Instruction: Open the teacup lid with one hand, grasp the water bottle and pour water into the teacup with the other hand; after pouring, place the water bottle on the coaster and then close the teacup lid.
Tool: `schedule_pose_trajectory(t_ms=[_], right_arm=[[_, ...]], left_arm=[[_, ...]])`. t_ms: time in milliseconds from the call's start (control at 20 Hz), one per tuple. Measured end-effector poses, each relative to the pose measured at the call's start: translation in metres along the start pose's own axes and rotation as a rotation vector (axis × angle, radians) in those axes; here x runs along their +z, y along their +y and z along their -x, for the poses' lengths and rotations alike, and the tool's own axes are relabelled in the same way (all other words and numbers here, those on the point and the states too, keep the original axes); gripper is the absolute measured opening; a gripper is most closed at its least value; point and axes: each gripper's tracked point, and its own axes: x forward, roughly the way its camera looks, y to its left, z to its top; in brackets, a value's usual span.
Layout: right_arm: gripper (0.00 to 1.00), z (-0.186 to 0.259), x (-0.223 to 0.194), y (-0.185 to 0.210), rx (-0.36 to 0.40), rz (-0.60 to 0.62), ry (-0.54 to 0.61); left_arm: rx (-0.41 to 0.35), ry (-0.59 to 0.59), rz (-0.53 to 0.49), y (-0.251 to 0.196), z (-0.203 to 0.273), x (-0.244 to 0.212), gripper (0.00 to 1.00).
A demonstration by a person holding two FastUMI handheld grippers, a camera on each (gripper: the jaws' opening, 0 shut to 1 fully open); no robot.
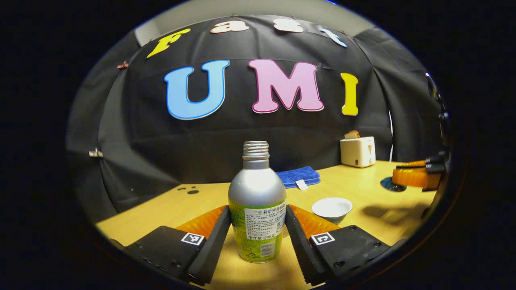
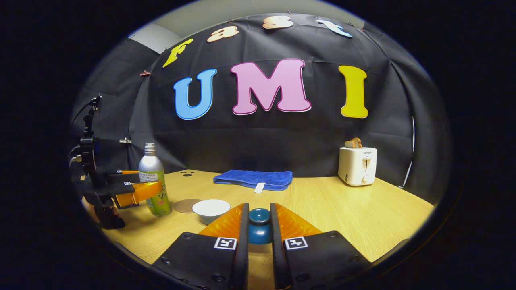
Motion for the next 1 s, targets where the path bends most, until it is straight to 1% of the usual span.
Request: schedule_pose_trajectory(t_ms=[150,200,300,400,450,500,550,700,850,1000], right_arm=[[0.28,0.0,0.001,0.001,0.003,0.002,-0.001],[0.28,0.001,0.001,0.003,0.01,0.002,-0.002],[0.28,0.001,0.001,0.002,0.017,0.003,-0.001],[0.28,0.0,0.001,-0.007,0.004,0.002,-0.001],[0.28,0.0,0.001,-0.013,-0.008,0.003,-0.002],[0.28,0.0,0.001,-0.016,-0.014,0.003,-0.002],[0.28,0.001,0.001,-0.018,-0.01,0.002,-0.001],[0.28,0.0,0.002,-0.027,-0.033,0.001,-0.002],[0.28,0.0,0.002,-0.026,-0.027,0.003,-0.003],[0.28,0.001,0.002,-0.025,-0.027,0.002,-0.003]], left_arm=[[-0.013,0.021,-0.182,-0.01,-0.003,0.009,0.81],[-0.013,0.034,-0.268,-0.011,-0.004,0.009,0.81],[0.0,0.043,-0.471,-0.01,-0.008,0.013,0.81],[0.013,0.048,-0.653,-0.011,-0.015,0.02,0.81],[0.007,0.059,-0.724,-0.014,-0.019,0.021,0.81],[-0.007,0.073,-0.783,-0.015,-0.019,0.018,0.81],[-0.022,0.085,-0.831,-0.018,-0.022,0.015,0.81],[-0.059,0.112,-0.966,-0.025,-0.028,0.007,0.81],[-0.064,0.12,-1.104,-0.029,-0.031,0.007,0.81],[-0.071,0.127,-1.21,-0.032,-0.032,0.003,0.81]])
